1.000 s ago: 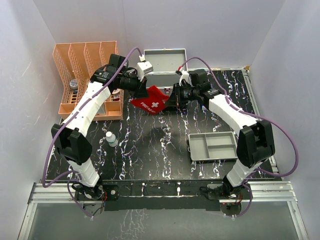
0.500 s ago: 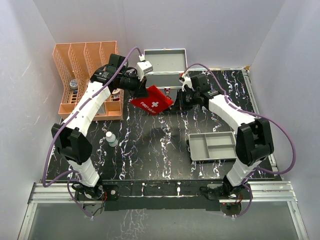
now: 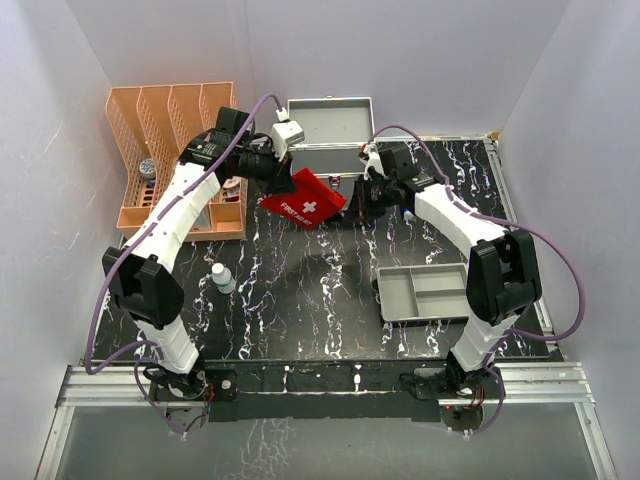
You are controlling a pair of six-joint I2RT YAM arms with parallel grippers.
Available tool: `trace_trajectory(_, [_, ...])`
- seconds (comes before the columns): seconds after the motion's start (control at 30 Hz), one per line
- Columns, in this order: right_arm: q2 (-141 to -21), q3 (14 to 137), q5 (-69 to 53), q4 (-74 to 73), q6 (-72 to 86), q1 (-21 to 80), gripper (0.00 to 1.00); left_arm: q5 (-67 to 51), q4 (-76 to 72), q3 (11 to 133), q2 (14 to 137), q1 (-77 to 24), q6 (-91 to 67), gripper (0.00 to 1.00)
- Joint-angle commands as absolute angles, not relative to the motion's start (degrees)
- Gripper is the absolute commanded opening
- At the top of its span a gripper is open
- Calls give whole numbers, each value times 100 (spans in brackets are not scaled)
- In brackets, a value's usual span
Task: Organize the medicine kit
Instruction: Zip the medicine pouch.
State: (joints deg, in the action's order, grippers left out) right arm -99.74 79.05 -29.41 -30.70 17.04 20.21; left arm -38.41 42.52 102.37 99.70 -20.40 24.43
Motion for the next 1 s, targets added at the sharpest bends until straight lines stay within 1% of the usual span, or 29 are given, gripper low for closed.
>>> trace_trajectory(0.0, [-10150, 8117, -2317, -3530, 1561, 1854, 0, -3914, 4071, 10497, 9723, -1894, 2411, 0])
trace_trajectory(0.13, [-10422, 8164, -2136, -3535, 1636, 1854, 0, -4199, 4150, 10629, 9728, -1890, 2385, 0])
trace_trajectory(0.43, [-11096, 8993, -1557, -3764, 1788, 1854, 0, -5614, 4879, 10825, 9471, -1890, 2781, 0])
trace_trajectory(0.7, [-10975, 8818, -1454, -3748, 1781, 1828, 0, -5937, 5208, 10892, 9490, -1890, 3005, 0])
trace_trajectory(0.83, [-10621, 8556, -1910, -3333, 1755, 1819, 0, -5890, 5202, 10883, 9525, -1891, 3034, 0])
trace_trajectory(0.87, [-10492, 8471, -2045, -3209, 1761, 1822, 6, -5858, 5210, 10886, 9539, -1890, 3058, 0])
trace_trajectory(0.97, [-9932, 8281, -2341, -2814, 1798, 1819, 30, -5754, 5211, 10840, 9559, -1890, 3127, 0])
